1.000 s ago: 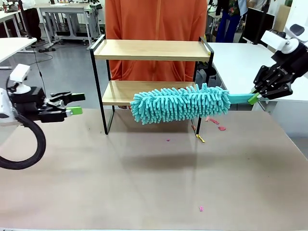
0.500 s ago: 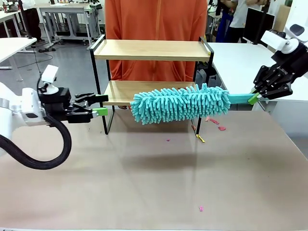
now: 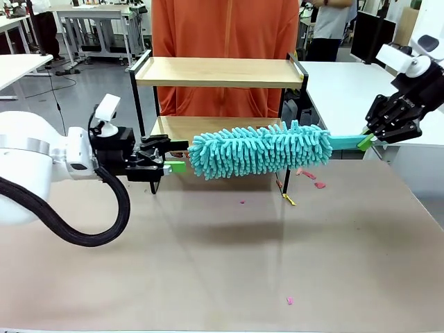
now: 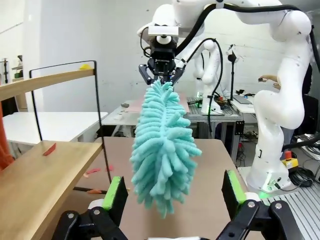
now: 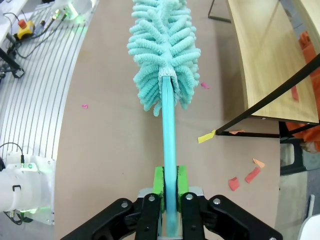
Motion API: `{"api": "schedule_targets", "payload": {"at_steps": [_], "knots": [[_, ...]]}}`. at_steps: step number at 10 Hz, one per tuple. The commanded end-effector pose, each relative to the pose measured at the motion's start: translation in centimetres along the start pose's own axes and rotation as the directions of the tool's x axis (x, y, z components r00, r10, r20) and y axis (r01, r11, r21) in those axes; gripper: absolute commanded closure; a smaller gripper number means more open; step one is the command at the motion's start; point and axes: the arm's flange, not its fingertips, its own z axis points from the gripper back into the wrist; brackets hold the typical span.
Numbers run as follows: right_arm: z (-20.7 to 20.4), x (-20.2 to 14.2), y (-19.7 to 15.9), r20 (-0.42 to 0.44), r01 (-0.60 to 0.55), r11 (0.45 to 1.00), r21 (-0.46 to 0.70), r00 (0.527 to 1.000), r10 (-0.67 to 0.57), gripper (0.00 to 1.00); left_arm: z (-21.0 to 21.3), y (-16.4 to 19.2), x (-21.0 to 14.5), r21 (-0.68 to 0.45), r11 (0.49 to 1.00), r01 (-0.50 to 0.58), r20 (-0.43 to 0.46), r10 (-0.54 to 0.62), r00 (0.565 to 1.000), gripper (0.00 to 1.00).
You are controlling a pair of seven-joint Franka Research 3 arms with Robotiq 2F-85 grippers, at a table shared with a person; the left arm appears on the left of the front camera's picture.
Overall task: Clean the shelf.
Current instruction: Hand the Duster back to the human.
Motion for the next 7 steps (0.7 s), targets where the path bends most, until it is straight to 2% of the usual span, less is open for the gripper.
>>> {"api": "schedule_targets", "payload": {"at_steps": [1,7], "knots": [[0.2,0.0,0.1,0.024,-0.010,1.000,-0.008,1.000,0.010,0.87,-1.6,0.7,-0.5,0.004,0.999,0.051,0.001,-0.051,0.999,0.00],[0.2,0.0,0.1,0.024,-0.010,1.000,-0.008,1.000,0.010,0.87,-6.0,1.5,-1.3,-0.065,0.996,0.056,0.061,-0.052,0.997,0.00]]}}
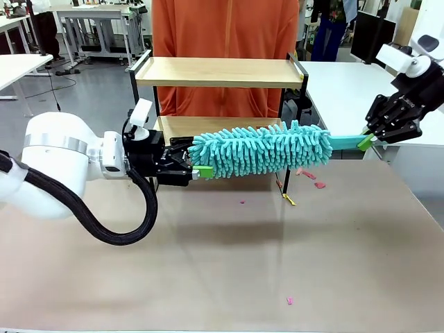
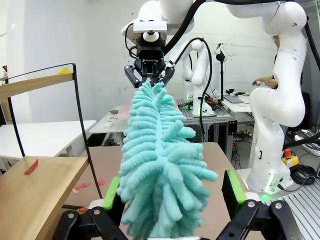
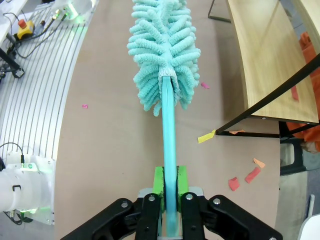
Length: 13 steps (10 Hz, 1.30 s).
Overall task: Clean the shelf.
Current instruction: Hand the Duster back to the human.
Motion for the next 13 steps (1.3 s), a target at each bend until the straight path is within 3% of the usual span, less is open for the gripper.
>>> {"api": "schedule_targets", "payload": {"at_steps": [1,5,6,7,8,9,10,13], "knots": [[0.16,0.05,0.10,0.025,-0.010,1.000,-0.008,1.000,0.010,0.87,-0.90,0.34,-0.14,0.004,1.000,0.009,0.042,-0.009,0.999,0.00],[0.16,0.05,0.10,0.025,-0.010,1.000,-0.008,1.000,0.010,0.87,-1.60,0.27,-0.68,-0.009,1.000,0.001,0.061,0.000,0.998,0.00],[0.16,0.05,0.10,0.025,-0.010,1.000,-0.008,1.000,0.010,0.87,-1.54,0.19,-0.68,-0.029,0.999,0.024,0.064,-0.022,0.998,0.57],[0.16,0.05,0.10,0.025,-0.010,1.000,-0.008,1.000,0.010,0.87,-1.46,0.10,-0.73,-0.041,0.999,0.017,0.072,-0.014,0.997,0.58],[0.16,0.05,0.10,0.025,-0.010,1.000,-0.008,1.000,0.010,0.87,-1.33,0.02,-0.74,-0.052,0.999,0.010,0.085,-0.006,0.996,1.00],[0.16,0.05,0.10,0.025,-0.010,1.000,-0.008,1.000,0.010,0.87,-1.30,0.00,-0.70,-0.066,0.998,-0.001,0.091,0.007,0.996,0.64],[0.16,0.05,0.10,0.025,-0.010,1.000,-0.008,1.000,0.010,0.87,-1.32,-0.15,-0.68,-0.077,0.997,-0.009,0.096,0.017,0.995,1.00],[0.16,0.05,0.10,0.025,-0.010,1.000,-0.008,1.000,0.010,0.87,-1.17,0.15,-0.71,-0.102,0.994,-0.049,0.105,0.060,0.993,1.00]]}}
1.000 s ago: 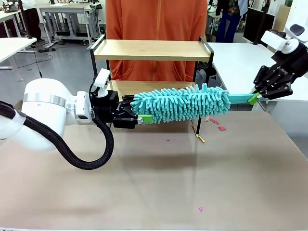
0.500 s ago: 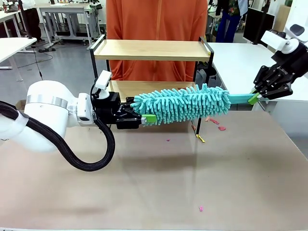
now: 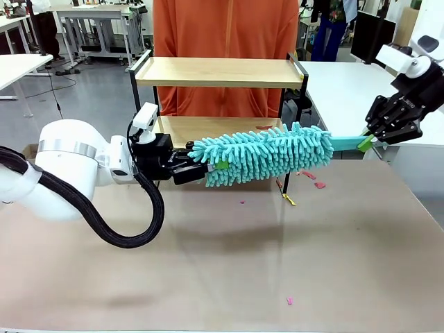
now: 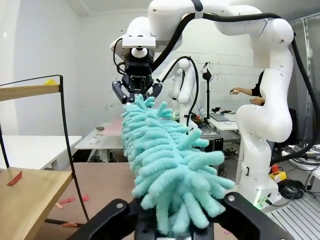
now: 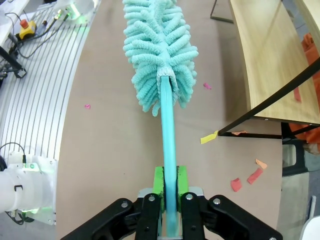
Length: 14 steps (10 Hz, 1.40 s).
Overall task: Clean the shelf.
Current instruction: Hand the Duster back to the human.
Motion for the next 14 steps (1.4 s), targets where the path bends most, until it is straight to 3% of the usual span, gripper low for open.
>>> {"api": "schedule_targets", "payload": {"at_steps": [1,2,3,4,5,6,7,8,9,11,12,13,14], "knots": [[0.3,0.0,0.0,0.021,-0.010,1.000,-0.020,1.000,0.010,0.87,0.1,0.2,0.3,-0.036,0.999,-0.016,-0.001,0.016,1.000,1.00],[0.3,0.0,0.0,0.021,-0.010,1.000,-0.020,1.000,0.010,0.87,0.1,0.2,0.2,-0.046,0.999,0.011,-0.012,-0.011,1.000,1.00],[0.3,0.0,0.0,0.021,-0.010,1.000,-0.020,1.000,0.010,0.87,0.2,0.4,0.2,-0.059,0.998,-0.026,0.004,0.027,1.000,1.00],[0.3,0.0,0.0,0.021,-0.010,1.000,-0.020,1.000,0.010,0.87,0.9,0.5,0.1,-0.040,0.993,-0.110,-0.055,0.107,0.993,1.00],[0.3,0.0,0.0,0.021,-0.010,1.000,-0.020,1.000,0.010,0.87,0.1,0.3,0.0,-0.002,1.000,-0.001,-0.003,0.001,1.000,1.00],[0.3,0.0,0.0,0.021,-0.010,1.000,-0.020,1.000,0.010,0.87,0.1,0.3,0.0,-0.002,1.000,-0.001,-0.003,0.001,1.000,1.00],[-0.1,0.1,0.1,0.001,-0.001,1.000,0.009,1.000,0.001,0.28,0.1,0.3,0.0,-0.002,1.000,-0.001,-0.003,0.001,1.000,1.00],[1.1,0.9,0.7,0.005,0.011,1.000,0.004,1.000,-0.011,0.29,0.1,0.3,0.0,-0.002,1.000,-0.001,-0.003,0.001,1.000,1.00],[2.1,1.4,1.1,0.049,0.022,1.000,-0.005,0.999,-0.022,0.00,0.1,0.3,0.0,-0.002,1.000,-0.001,-0.003,0.001,1.000,1.00],[4.6,2.4,2.5,0.173,0.022,0.999,-0.039,0.985,-0.015,0.00,0.1,0.3,0.0,-0.002,1.000,-0.001,-0.003,0.001,1.000,1.00],[6.2,2.5,3.4,0.238,0.032,0.996,-0.079,0.971,-0.012,0.07,0.1,0.3,0.0,-0.002,1.000,-0.001,-0.003,0.001,1.000,1.00],[8.3,2.1,4.4,0.316,0.061,0.989,-0.136,0.949,-0.015,0.00,0.1,0.3,0.0,-0.002,1.000,-0.001,-0.003,0.001,1.000,1.00],[10.1,0.9,5.1,0.365,0.113,0.974,-0.198,0.930,-0.034,0.00,0.1,0.3,0.0,-0.002,1.000,-0.001,-0.003,0.001,1.000,1.00]]}}
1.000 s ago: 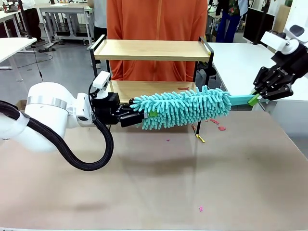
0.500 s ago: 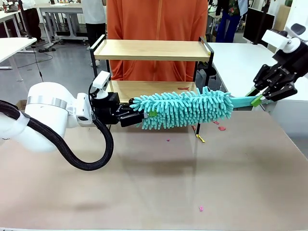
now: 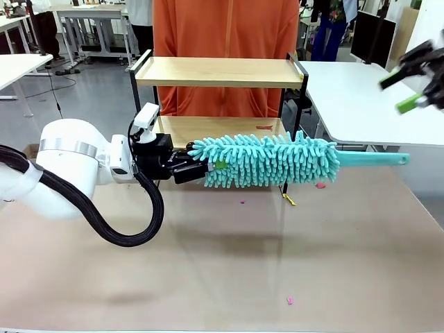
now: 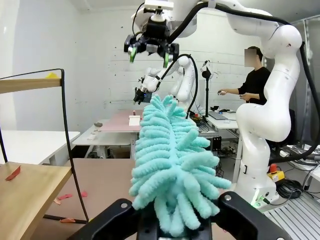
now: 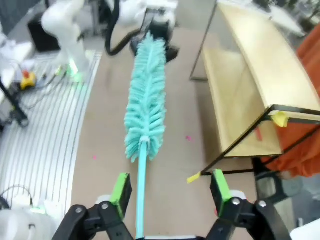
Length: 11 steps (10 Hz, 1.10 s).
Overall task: Clean the shelf.
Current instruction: Hand the Duster back to the human.
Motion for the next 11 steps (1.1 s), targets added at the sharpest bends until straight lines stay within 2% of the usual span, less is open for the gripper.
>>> {"api": "schedule_targets", "payload": {"at_steps": [1,3,6,7,8,9,11], "knots": [[3.1,-1.9,0.9,0.124,0.100,0.987,-0.129,0.989,-0.084,0.00,0.0,-0.1,0.2,0.002,1.000,0.020,0.010,-0.020,1.000,1.00],[6.9,-4.9,1.9,0.205,0.204,0.954,-0.220,0.966,-0.159,0.00,0.0,-0.1,0.2,0.002,1.000,0.020,0.010,-0.020,1.000,1.00],[9.6,-9.0,2.8,0.276,0.334,0.893,-0.303,0.927,-0.253,0.00,0.0,-0.1,0.2,0.002,1.000,0.020,0.010,-0.020,1.000,1.00],[10.0,-8.8,3.1,0.272,0.343,0.884,-0.316,0.926,-0.262,0.00,0.0,-0.1,0.2,0.002,1.000,0.020,0.010,-0.020,1.000,1.00],[10.3,-9.1,2.9,0.222,0.290,0.915,-0.280,0.947,-0.232,0.00,0.0,-0.1,0.2,0.002,1.000,0.020,0.010,-0.020,1.000,1.00],[10.3,-9.1,2.9,0.222,0.290,0.915,-0.280,0.947,-0.232,0.00,0.0,0.0,0.0,0.000,1.000,0.000,0.000,0.000,1.000,0.83],[10.3,-9.1,2.9,0.222,0.290,0.915,-0.280,0.947,-0.232,0.00,0.6,-1.0,3.8,0.059,0.997,0.042,0.020,-0.043,0.999,0.83]]}}
